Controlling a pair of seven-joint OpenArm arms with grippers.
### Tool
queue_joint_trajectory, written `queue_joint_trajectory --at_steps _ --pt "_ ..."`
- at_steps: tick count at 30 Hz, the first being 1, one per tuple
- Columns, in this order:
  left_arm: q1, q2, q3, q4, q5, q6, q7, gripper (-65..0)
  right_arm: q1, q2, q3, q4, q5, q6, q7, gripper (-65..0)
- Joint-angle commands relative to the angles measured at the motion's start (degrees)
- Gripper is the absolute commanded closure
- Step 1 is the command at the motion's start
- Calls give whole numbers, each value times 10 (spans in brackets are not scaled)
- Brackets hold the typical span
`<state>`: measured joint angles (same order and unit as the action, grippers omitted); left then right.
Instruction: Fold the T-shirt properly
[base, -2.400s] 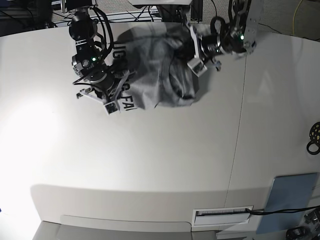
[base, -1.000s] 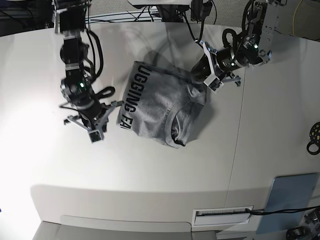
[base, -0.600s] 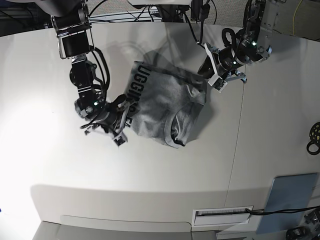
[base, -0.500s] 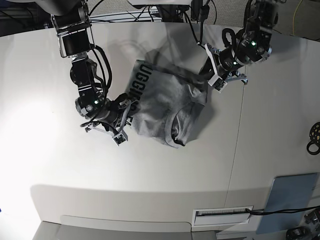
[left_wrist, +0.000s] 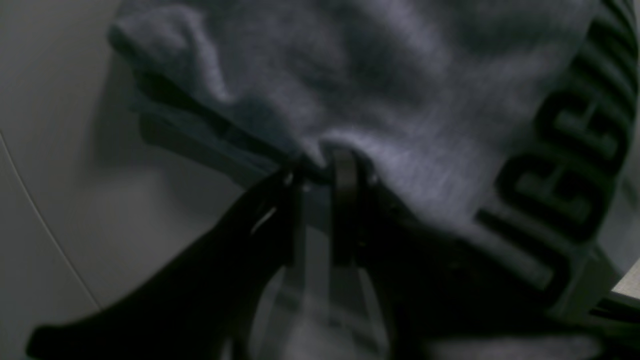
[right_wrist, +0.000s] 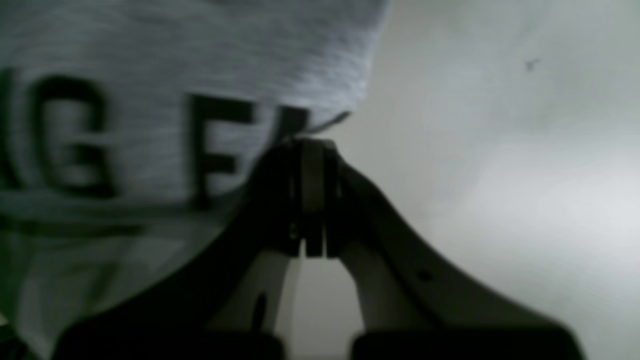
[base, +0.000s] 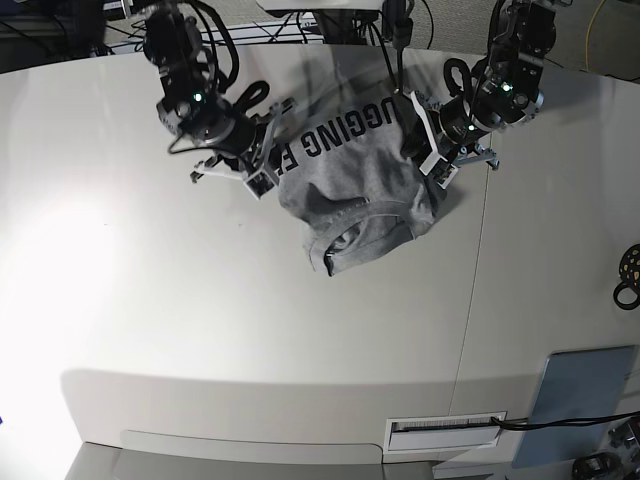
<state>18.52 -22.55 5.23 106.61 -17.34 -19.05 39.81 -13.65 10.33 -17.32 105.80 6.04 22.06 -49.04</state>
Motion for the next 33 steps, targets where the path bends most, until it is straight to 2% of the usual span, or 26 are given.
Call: queue_joint_trajectory --at_steps 1,3,5,6,9,11,13,18,21,23,25,27,30,33 --pt "-3 -5 -2 9 -4 0 -13 -121 -9 2 1 20 5 0 21 0" --pt "-3 -9 -2 9 -4 -4 -13 -121 -30 2 2 34 -8 0 32 0" --pt "-2 -16 -2 12 -4 -26 -13 -121 -44 2 2 45 -20 0 31 0" --pt "-2 -21 -2 15 -5 -43 -14 -121 -49 2 2 49 -32 0 31 0" --pt "1 -36 -2 28 -7 -147 -14 -121 -61 2 2 57 -68 0 30 0" --pt "7 -49 -2 38 -11 -173 -17 -121 -64 2 2 57 -85 -2 29 0" --pt "18 -67 -2 49 -11 -185 -30 -121 -64 2 2 57 -91 -9 25 0" --pt "59 -106 -6 85 -10 -180 -37 -121 -64 4 2 58 -100 -26 23 0" --pt "89 -113 -28 99 -8 -181 -37 -121 -67 21 2 68 -100 -47 23 0" --pt "110 -113 -58 100 -17 -171 -39 -121 -74 37 2 82 -100 -78 22 0" --pt "133 -113 -95 100 -38 -130 -42 -121 -85 54 2 103 -100 -121 18 0" --pt "161 -113 -134 100 -66 -91 -57 -119 -99 77 2 129 -100 -170 3 0" --pt "207 -112 -189 100 -112 -63 -82 -95 -127 114 2 172 -104 -251 -19 0" --pt "250 -106 -235 99 -141 -50 -81 -37 -167 126 2 203 -173 -289 -47 0"
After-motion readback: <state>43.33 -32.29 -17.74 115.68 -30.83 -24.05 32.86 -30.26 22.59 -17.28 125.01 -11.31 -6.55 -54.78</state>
